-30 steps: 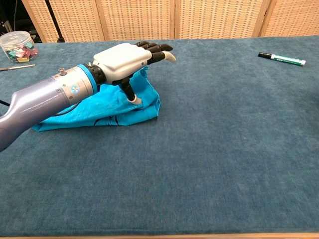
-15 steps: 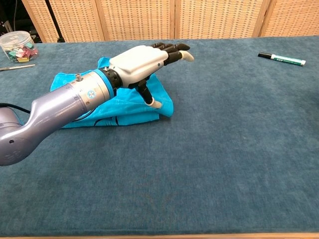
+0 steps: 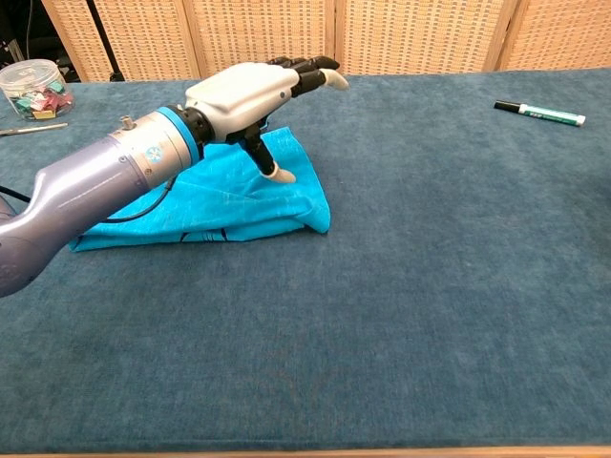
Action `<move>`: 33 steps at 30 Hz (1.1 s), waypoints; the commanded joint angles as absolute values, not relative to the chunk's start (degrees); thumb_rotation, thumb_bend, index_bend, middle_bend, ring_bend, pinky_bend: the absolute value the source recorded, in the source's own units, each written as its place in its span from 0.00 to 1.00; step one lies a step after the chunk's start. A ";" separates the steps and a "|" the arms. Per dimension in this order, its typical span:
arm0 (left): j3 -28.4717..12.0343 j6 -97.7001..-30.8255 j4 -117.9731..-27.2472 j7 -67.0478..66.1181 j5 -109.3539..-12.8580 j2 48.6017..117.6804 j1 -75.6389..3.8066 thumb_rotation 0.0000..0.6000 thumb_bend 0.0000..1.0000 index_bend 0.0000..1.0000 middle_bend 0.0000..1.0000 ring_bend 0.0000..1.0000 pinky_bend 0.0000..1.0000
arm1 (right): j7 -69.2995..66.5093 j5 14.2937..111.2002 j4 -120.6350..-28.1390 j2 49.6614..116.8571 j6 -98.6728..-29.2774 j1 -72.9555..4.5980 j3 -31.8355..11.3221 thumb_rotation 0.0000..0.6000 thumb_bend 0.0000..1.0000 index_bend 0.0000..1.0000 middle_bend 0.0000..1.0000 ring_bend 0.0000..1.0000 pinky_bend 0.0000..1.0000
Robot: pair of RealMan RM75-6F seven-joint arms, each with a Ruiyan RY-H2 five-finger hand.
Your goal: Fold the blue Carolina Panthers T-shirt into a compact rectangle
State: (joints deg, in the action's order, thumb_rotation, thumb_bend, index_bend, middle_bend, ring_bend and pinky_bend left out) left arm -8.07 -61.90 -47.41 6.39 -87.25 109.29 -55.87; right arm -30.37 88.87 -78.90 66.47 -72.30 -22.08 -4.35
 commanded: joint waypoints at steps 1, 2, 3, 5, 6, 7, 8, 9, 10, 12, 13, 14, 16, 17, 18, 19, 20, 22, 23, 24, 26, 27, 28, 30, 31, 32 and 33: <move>-9.04 -61.47 -51.61 5.39 -85.31 106.43 -54.28 1.00 0.00 0.00 0.00 0.00 0.00 | -30.13 88.98 -79.05 66.46 -72.47 -22.01 -4.29 1.00 0.00 0.00 0.00 0.00 0.00; -9.20 -61.99 -52.01 5.52 -85.28 106.14 -54.04 1.00 0.00 0.00 0.00 0.00 0.00 | -30.06 89.00 -79.11 66.45 -72.53 -21.99 -4.27 1.00 0.00 0.00 0.00 0.00 0.00; -9.38 -62.60 -52.50 5.99 -85.28 105.77 -53.76 1.00 0.00 0.00 0.00 0.00 0.00 | -29.99 89.05 -79.18 66.44 -72.62 -21.96 -4.26 1.00 0.00 0.00 0.00 0.00 0.00; -9.60 -63.58 -53.37 6.70 -85.36 105.04 -53.31 1.00 0.00 0.00 0.00 0.00 0.00 | -29.89 89.15 -79.32 66.41 -72.80 -21.90 -4.23 1.00 0.00 0.00 0.00 0.00 0.00; -9.69 -64.09 -53.92 6.88 -85.38 104.52 -53.00 1.00 0.00 0.00 0.00 0.00 0.00 | -29.81 89.22 -79.41 66.39 -72.92 -21.86 -4.21 1.00 0.00 0.00 0.00 0.00 0.01; -9.72 -64.41 -54.36 6.99 -85.40 104.13 -52.78 1.00 0.00 0.00 0.00 0.00 0.00 | -29.75 89.29 -79.46 66.37 -72.99 -21.84 -4.19 1.00 0.00 0.00 0.00 0.00 0.00; -9.72 -64.74 -54.85 7.09 -85.44 103.70 -52.54 1.00 0.00 0.00 0.00 0.00 0.00 | -29.70 89.35 -79.52 66.35 -73.06 -21.82 -4.16 1.00 0.00 0.00 0.00 0.00 0.00; -9.71 -65.30 -55.65 7.16 -85.49 102.96 -52.11 1.00 0.00 0.00 0.00 0.00 0.00 | -29.62 89.45 -79.61 66.32 -73.17 -21.79 -4.13 1.00 0.00 0.00 0.00 0.00 0.00; -9.71 -65.71 -56.23 7.11 -85.50 102.42 -51.76 1.00 0.00 0.00 0.00 0.00 0.00 | -29.59 89.51 -79.68 66.30 -73.27 -21.76 -4.11 1.00 0.00 0.00 0.00 0.00 0.00; -9.60 -66.78 -57.94 6.90 -85.45 100.85 -50.70 1.00 0.00 0.00 0.00 0.00 0.00 | -29.52 89.73 -79.90 66.20 -73.58 -21.68 -4.07 1.00 0.00 0.00 0.00 0.00 0.00; -9.52 -67.58 -59.18 6.57 -85.27 99.63 -49.78 1.00 0.00 0.00 0.00 0.00 0.00 | -29.48 89.91 -80.02 66.11 -73.84 -21.61 -4.04 1.00 0.00 0.00 0.00 0.00 0.00; -9.37 -68.47 -60.65 6.01 -85.08 98.24 -48.73 1.00 0.00 0.00 0.00 0.00 0.00 | -29.46 90.10 -80.16 66.01 -74.15 -21.53 -4.02 1.00 0.00 0.00 0.00 0.00 0.00; -9.14 -69.99 -63.71 4.49 -84.00 95.30 -46.26 1.00 0.00 0.00 0.00 0.00 0.00 | -29.49 90.38 -80.43 65.81 -74.71 -21.36 -4.01 1.00 0.00 0.00 0.00 0.00 0.00; -9.00 -70.50 -65.26 3.78 -83.48 94.00 -45.22 1.00 0.00 0.00 0.00 0.00 0.00 | -29.53 90.49 -80.54 65.70 -75.01 -21.27 -4.03 1.00 0.00 0.00 0.00 0.00 0.00; -8.81 -71.42 -67.81 2.64 -82.40 91.79 -43.37 1.00 0.00 0.00 0.00 0.00 0.00 | -29.55 90.64 -80.67 65.55 -75.43 -21.13 -4.06 1.00 0.00 0.00 0.00 0.00 0.00; -8.56 -72.29 -70.45 1.61 -81.32 89.50 -41.52 1.00 0.00 0.00 0.00 0.00 0.00 | -29.52 90.72 -80.77 65.42 -75.80 -21.01 -4.11 1.00 0.00 0.00 0.00 0.00 0.00; -8.25 -72.93 -72.30 0.94 -80.53 87.76 -40.08 1.00 0.00 0.00 0.00 0.00 0.00 | -29.47 90.75 -80.83 65.33 -76.11 -20.91 -4.17 1.00 0.00 0.00 0.00 0.00 0.00; -7.29 -74.56 -77.17 -0.91 -78.71 83.26 -36.52 1.00 0.00 0.00 0.00 0.00 0.00 | -29.45 90.69 -81.01 65.10 -76.82 -20.64 -4.38 1.00 0.00 0.00 0.00 0.00 0.00; -6.90 -75.06 -78.60 -1.32 -78.29 81.86 -35.42 1.00 0.00 0.00 0.00 0.00 0.00 | -29.41 90.63 -81.05 65.03 -77.03 -20.55 -4.46 1.00 0.00 0.00 0.00 0.00 0.00; -6.24 -76.07 -80.49 -1.81 -77.45 79.74 -33.48 1.00 0.00 0.00 0.00 0.00 0.00 | -29.27 90.47 -81.07 64.93 -77.32 -20.41 -4.60 1.00 0.00 0.00 0.00 0.00 0.00; -4.87 -77.95 -83.36 -2.14 -76.13 76.09 -29.89 1.00 0.00 0.00 0.00 0.00 0.00 | -28.38 89.97 -80.87 64.91 -77.91 -20.14 -5.01 1.00 0.00 0.00 0.00 0.00 0.00; -4.48 -78.56 -84.19 -2.08 -75.76 75.06 -28.79 1.00 0.00 0.00 0.00 0.00 0.00 | -27.81 89.68 -80.71 64.96 -78.13 -20.02 -5.22 1.00 0.00 0.00 0.00 0.00 0.00; -3.89 -79.42 -85.25 -1.78 -75.07 73.62 -27.08 1.00 0.00 0.00 0.00 0.00 0.00 | -26.83 89.16 -80.48 65.09 -78.45 -19.84 -5.55 1.00 0.00 0.00 0.00 0.00 0.00; -3.06 -80.95 -86.59 -0.94 -74.03 71.52 -24.33 1.00 0.00 0.00 0.00 0.00 0.00 | -25.02 88.09 -80.20 65.42 -78.97 -19.51 -6.18 1.00 0.00 0.00 0.00 0.00 0.00; -2.82 -81.55 -86.98 -0.56 -73.80 70.90 -23.40 1.00 0.00 0.00 0.00 0.00 0.00 | -24.03 87.58 -80.01 65.60 -79.30 -19.35 -6.51 1.00 0.00 0.00 0.00 0.00 0.00; -2.55 -82.61 -87.38 0.09 -73.39 70.14 -21.93 1.00 0.00 0.00 0.00 0.00 0.00 | -22.13 86.79 -79.66 65.98 -79.92 -19.08 -7.05 1.00 0.00 0.00 0.00 0.00 0.00; -2.38 -83.31 -87.54 0.56 -73.21 69.74 -21.01 1.00 0.00 0.00 0.00 0.00 0.00 | -20.73 86.25 -79.45 66.29 -80.40 -18.88 -7.43 1.00 0.00 0.00 0.00 0.00 0.00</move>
State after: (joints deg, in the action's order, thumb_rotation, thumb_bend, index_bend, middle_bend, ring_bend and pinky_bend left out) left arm -3.49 -81.26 -86.13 -0.44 -74.48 71.19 -23.36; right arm -23.66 87.80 -80.12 65.56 -79.20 -19.48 -6.33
